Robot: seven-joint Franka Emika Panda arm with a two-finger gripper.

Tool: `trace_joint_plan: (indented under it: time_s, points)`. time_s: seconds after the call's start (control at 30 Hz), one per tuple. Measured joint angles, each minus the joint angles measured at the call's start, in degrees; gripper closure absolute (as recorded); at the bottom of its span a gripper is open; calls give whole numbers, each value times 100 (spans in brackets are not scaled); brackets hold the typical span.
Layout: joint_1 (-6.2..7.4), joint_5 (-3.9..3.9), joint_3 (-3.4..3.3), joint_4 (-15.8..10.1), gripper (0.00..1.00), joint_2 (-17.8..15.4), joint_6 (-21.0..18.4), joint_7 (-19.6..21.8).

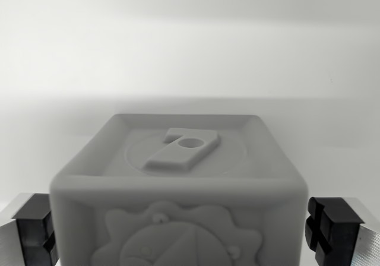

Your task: Destack cube

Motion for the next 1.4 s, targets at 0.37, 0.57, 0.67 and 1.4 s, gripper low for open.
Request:
trace_joint_plan:
  time_s: [0.37, 0.57, 0.67, 1.4]
  points:
    - [0, 0, 0, 0, 0, -2, -3, 0]
    - [0, 0, 0, -9, 0, -52, -30, 0]
    - [0, 0, 0, -26, 0, -111, -63, 0]
    - [-17, 25, 30, -200, 0, -789, -554, -5]
